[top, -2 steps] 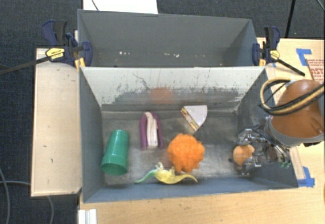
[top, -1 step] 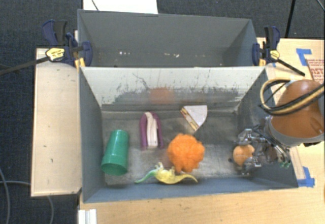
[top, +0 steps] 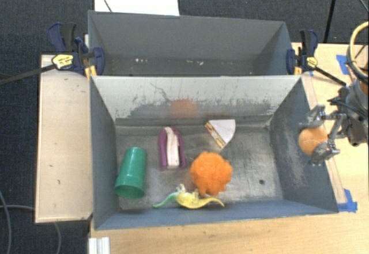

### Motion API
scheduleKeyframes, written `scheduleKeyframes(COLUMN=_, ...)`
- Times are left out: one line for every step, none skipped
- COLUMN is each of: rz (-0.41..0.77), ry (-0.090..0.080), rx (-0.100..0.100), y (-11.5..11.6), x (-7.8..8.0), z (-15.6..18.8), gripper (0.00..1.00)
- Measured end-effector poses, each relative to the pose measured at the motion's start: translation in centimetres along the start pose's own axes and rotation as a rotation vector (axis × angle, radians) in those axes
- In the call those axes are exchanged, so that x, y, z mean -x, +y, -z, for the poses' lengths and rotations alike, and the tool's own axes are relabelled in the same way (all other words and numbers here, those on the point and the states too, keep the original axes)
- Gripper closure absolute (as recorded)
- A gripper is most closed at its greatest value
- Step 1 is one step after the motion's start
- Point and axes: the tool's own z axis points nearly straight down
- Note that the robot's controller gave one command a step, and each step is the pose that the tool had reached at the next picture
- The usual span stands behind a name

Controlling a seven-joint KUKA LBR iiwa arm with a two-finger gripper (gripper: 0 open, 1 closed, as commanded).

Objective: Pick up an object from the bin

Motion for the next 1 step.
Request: scheduleKeyframes(rz=0.001, ry=-0.004, rx=-0.001, y=0.05, x=0.15, z=2.7, gripper=1.0)
